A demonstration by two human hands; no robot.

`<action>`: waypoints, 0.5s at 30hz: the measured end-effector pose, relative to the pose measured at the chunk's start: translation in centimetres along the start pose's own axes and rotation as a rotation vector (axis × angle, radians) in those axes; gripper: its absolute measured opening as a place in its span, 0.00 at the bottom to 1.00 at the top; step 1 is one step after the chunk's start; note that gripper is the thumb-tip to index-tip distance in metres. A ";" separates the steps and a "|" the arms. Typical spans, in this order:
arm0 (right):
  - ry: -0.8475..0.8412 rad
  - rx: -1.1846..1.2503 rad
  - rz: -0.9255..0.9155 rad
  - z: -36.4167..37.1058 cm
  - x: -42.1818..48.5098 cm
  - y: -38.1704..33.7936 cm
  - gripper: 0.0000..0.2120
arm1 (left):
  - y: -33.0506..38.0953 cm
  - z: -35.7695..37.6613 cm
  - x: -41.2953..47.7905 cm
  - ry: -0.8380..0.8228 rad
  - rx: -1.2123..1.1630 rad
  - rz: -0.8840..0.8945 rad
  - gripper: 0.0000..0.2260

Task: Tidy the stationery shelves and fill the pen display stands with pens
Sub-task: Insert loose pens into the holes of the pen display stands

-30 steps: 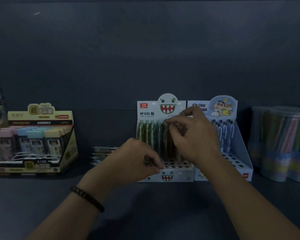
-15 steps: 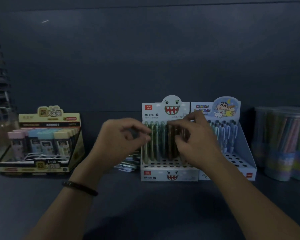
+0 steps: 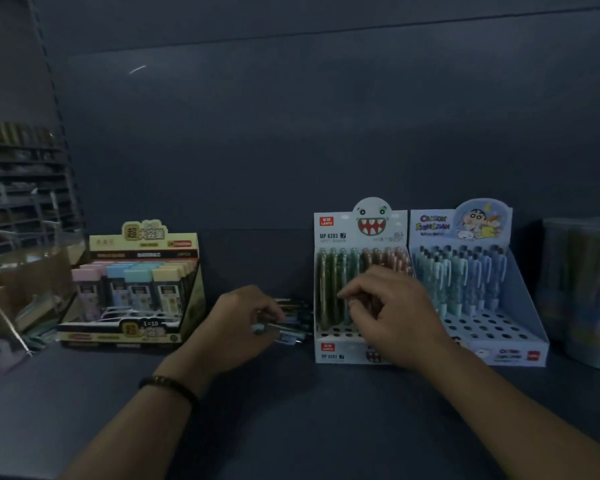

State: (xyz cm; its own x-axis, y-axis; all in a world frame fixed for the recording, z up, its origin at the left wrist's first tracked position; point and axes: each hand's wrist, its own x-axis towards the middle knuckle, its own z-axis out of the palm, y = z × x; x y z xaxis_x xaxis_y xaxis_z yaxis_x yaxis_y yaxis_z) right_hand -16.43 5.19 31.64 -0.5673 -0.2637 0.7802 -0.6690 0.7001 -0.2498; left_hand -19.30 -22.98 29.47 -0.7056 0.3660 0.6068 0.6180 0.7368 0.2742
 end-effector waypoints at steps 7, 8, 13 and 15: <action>0.012 0.009 0.033 -0.1 -0.2 -0.3 0.07 | -1.0 0.7 -0.1 -0.154 0.041 0.024 0.08; 0.011 0.009 0.037 -0.1 -0.2 -0.4 0.07 | -0.9 0.7 -0.1 -0.153 0.042 0.026 0.08; -0.002 0.017 0.060 -0.1 -0.3 -0.4 0.08 | -0.4 0.7 0.0 -0.209 0.028 0.044 0.06; -0.013 0.020 0.068 -0.2 -0.3 -0.5 0.07 | -0.4 0.7 0.0 -0.219 0.042 0.058 0.05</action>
State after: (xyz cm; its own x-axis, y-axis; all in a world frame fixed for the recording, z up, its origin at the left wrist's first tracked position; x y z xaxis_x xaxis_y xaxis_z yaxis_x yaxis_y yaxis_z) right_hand -15.85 5.04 31.66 -0.6178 -0.2247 0.7536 -0.6380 0.7034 -0.3133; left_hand -19.77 -22.95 28.84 -0.7308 0.5195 0.4429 0.6476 0.7326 0.2093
